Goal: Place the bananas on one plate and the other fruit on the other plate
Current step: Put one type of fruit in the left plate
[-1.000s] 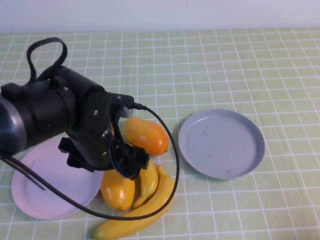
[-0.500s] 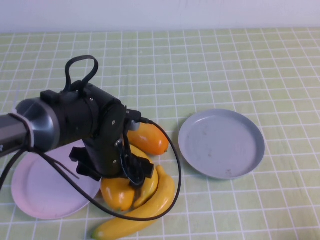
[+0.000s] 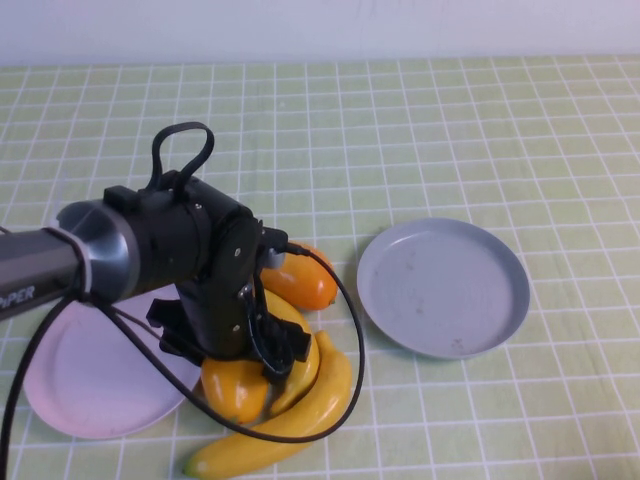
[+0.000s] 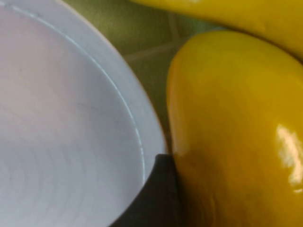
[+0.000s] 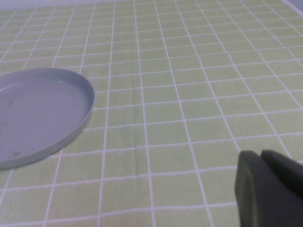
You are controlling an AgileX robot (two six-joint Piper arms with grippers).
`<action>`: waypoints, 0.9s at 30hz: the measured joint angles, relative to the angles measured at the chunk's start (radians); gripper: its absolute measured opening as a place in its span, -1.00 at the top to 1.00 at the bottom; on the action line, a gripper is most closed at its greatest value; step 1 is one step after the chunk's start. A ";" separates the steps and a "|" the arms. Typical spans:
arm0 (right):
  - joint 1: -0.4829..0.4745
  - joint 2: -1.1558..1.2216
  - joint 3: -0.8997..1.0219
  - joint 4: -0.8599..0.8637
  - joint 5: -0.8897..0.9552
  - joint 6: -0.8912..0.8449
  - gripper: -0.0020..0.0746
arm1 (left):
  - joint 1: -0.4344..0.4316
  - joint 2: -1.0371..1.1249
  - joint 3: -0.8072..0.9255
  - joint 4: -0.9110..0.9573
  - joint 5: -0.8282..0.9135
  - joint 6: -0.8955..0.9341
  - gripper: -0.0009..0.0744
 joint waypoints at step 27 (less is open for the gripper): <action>0.000 0.000 0.000 0.000 0.000 -0.002 0.99 | 0.000 -0.108 -0.059 0.005 0.059 0.000 -0.53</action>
